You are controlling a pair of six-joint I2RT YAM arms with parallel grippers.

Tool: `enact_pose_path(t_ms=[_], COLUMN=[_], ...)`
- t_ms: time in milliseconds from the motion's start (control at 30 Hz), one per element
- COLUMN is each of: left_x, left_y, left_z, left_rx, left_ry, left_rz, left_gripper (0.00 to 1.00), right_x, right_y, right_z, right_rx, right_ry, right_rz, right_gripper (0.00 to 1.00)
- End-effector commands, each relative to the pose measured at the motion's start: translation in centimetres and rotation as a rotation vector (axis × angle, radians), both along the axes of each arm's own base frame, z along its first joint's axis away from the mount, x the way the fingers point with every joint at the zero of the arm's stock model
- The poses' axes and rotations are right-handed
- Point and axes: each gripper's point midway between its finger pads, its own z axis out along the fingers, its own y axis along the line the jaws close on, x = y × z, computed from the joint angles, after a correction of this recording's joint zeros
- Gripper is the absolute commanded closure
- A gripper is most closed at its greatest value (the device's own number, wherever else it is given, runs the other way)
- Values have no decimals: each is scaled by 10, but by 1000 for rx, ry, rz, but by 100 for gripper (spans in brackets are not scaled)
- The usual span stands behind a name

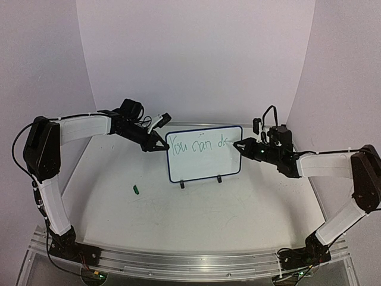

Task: Write a sentence on the whiteboard
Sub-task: Write on the whiteboard with the whiteboard marker without the cap.

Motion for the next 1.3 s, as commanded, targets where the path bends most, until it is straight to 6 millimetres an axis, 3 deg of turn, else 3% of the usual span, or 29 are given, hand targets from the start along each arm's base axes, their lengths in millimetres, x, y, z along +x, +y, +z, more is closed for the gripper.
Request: enact_pose_path(t_ms=[0, 600, 1067, 1267], left_x=[16, 16, 16, 17], left_y=[18, 18, 18, 18], left_z=[-11, -9, -11, -11], left_rx=[104, 104, 105, 105], left_ry=[-80, -83, -81, -80], left_rz=[64, 65, 66, 66], left_gripper=[100, 100, 100, 100], right_x=[-2, 8, 16, 8], right_y=[-9, -13, -3, -1], right_z=[-9, 32, 32, 34], right_rx=[-17, -17, -12, 0], right_ry=[9, -81, -81, -80], right_rz=[-39, -72, -36, -6], right_gripper=[100, 100, 100, 100])
